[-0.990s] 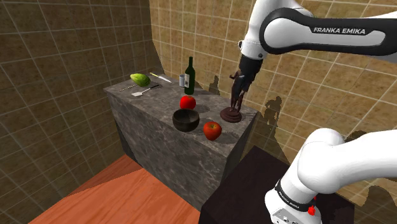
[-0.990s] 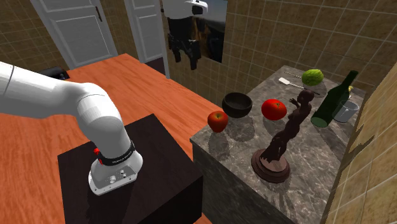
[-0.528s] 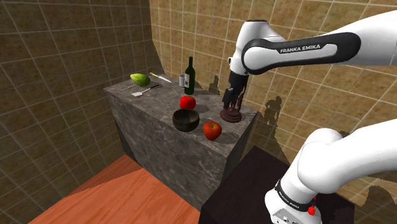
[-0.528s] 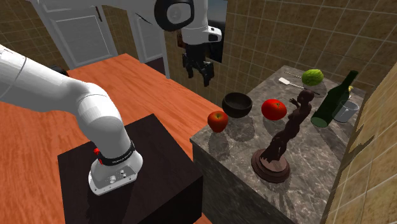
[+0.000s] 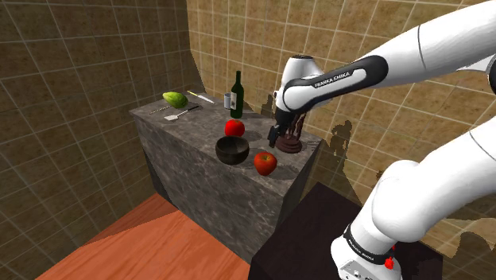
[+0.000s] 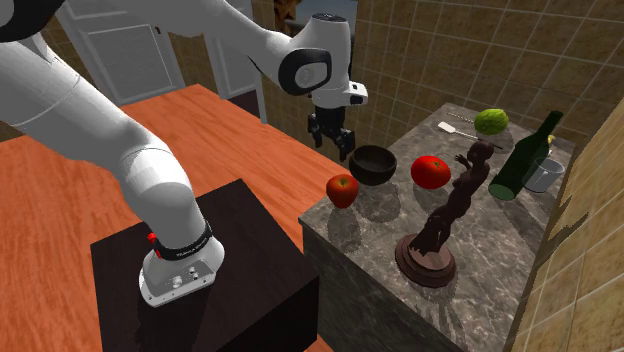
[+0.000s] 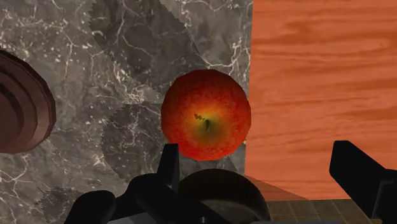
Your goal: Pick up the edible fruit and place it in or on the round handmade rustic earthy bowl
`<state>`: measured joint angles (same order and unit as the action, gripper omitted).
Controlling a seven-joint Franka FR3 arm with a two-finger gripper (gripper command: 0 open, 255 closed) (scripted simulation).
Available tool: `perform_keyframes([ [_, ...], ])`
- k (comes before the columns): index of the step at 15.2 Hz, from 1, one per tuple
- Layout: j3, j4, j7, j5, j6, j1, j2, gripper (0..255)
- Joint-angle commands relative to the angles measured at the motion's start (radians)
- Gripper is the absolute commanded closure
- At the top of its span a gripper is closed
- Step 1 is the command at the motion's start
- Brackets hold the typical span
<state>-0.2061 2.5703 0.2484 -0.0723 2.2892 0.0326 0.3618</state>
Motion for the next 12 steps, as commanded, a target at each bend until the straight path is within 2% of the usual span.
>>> perform_keyframes([
  [1,-0.023,-0.016,0.036,0.018,0.074,0.007,-0.088,0],
  [5,-0.054,-0.056,0.115,0.084,0.200,0.025,-0.255,0],
  [12,-0.055,-0.044,0.144,0.123,0.288,0.031,-0.334,0],
])
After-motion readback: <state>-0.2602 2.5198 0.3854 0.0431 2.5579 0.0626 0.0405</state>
